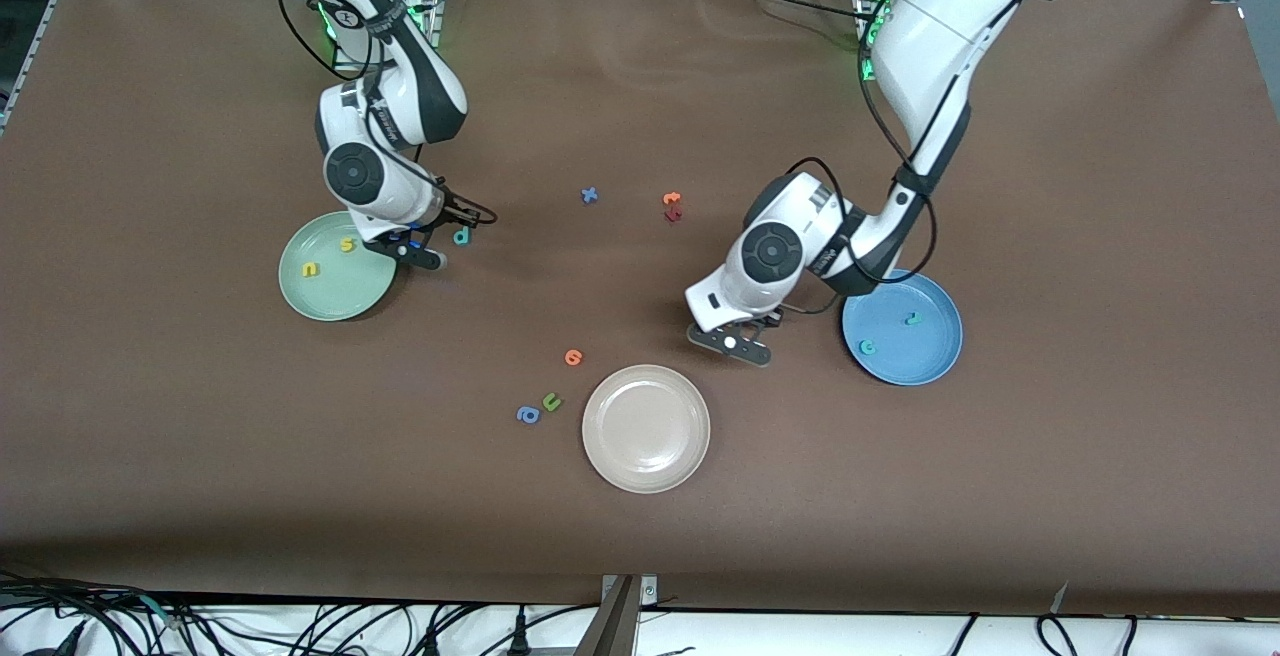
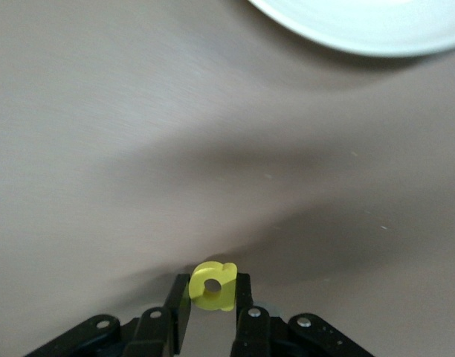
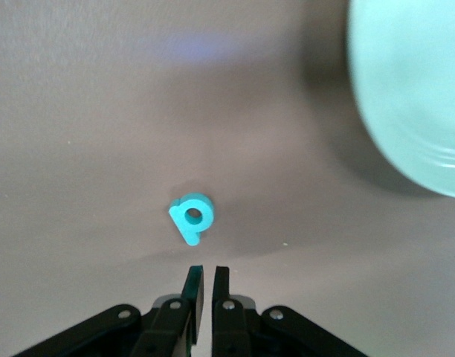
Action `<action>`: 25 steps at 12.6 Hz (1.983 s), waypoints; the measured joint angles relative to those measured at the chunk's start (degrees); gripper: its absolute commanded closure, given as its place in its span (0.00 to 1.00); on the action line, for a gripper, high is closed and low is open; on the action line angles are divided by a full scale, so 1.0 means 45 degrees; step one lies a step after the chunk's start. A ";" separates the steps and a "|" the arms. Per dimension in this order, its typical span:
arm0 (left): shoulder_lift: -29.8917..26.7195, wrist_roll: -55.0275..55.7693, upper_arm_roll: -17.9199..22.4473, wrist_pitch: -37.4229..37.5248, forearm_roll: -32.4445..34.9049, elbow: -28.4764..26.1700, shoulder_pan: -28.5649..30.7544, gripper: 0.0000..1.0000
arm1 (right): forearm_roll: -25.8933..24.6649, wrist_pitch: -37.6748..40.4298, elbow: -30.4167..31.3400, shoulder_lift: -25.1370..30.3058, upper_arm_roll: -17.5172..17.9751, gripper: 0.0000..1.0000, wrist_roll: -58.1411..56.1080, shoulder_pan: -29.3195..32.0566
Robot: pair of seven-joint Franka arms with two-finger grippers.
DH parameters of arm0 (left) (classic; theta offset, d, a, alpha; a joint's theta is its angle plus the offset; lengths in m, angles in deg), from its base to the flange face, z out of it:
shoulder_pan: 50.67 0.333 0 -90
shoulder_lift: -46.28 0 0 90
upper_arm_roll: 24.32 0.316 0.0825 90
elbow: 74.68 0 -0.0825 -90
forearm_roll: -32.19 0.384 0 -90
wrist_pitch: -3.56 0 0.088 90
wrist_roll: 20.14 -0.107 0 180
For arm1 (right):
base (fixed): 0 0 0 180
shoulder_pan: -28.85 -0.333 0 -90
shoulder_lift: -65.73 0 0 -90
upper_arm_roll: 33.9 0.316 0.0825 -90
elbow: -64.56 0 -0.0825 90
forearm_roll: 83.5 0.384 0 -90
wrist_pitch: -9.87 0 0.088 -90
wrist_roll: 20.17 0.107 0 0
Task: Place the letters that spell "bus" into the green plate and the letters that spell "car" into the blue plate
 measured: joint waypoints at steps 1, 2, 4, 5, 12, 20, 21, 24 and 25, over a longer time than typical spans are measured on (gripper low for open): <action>-0.0334 -0.0368 0.0012 0.0618 0.0007 0.0118 0.0362 0.97 | -0.0002 0.0461 -0.0215 0.0111 -0.0156 0.88 -0.0017 0.0014; -0.0723 -0.1089 0.0026 0.1390 0.0016 0.0177 0.0853 0.96 | -0.0002 0.0757 -0.0355 0.0166 -0.0269 0.83 -0.0032 0.0023; -0.1298 -0.2963 0.0048 0.2561 0.0017 0.0173 0.2143 0.95 | -0.0006 0.0873 -0.0419 0.0173 -0.0324 0.41 -0.0038 0.0027; -0.1399 -0.3714 0.0051 0.3031 0.0017 0.0159 0.2788 0.92 | -0.0006 0.0872 -0.0419 0.0172 -0.0324 0.39 -0.0038 0.0025; -0.1399 -0.4489 0.0030 0.3624 0.0017 -0.0751 0.3788 0.00 | -0.0008 -0.0395 -0.0405 -0.0408 -0.0285 0.40 -0.0041 0.0014; -0.3307 -0.4455 -0.0096 0.5896 0.0017 0.0392 0.3965 0.00 | -0.0009 -0.1477 -0.0367 -0.1342 -0.0146 0.45 -0.0041 -0.0116; -0.3964 -0.4446 -0.0106 0.6701 0.0014 0.0678 0.3968 0.00 | -0.0009 -0.1484 -0.0358 -0.1383 -0.0098 0.54 -0.0041 -0.0129; -0.5489 -0.4368 0.0027 0.9006 -0.1104 0.1907 0.4093 0.00 | -0.0008 -0.1581 -0.0369 -0.1472 -0.0040 0.86 -0.0040 -0.0164; -0.5942 -0.4368 0.0265 0.9228 -0.1350 0.2090 0.4118 0.00 | -0.0008 -0.1583 -0.0380 -0.1452 -0.0015 0.96 -0.0040 -0.0179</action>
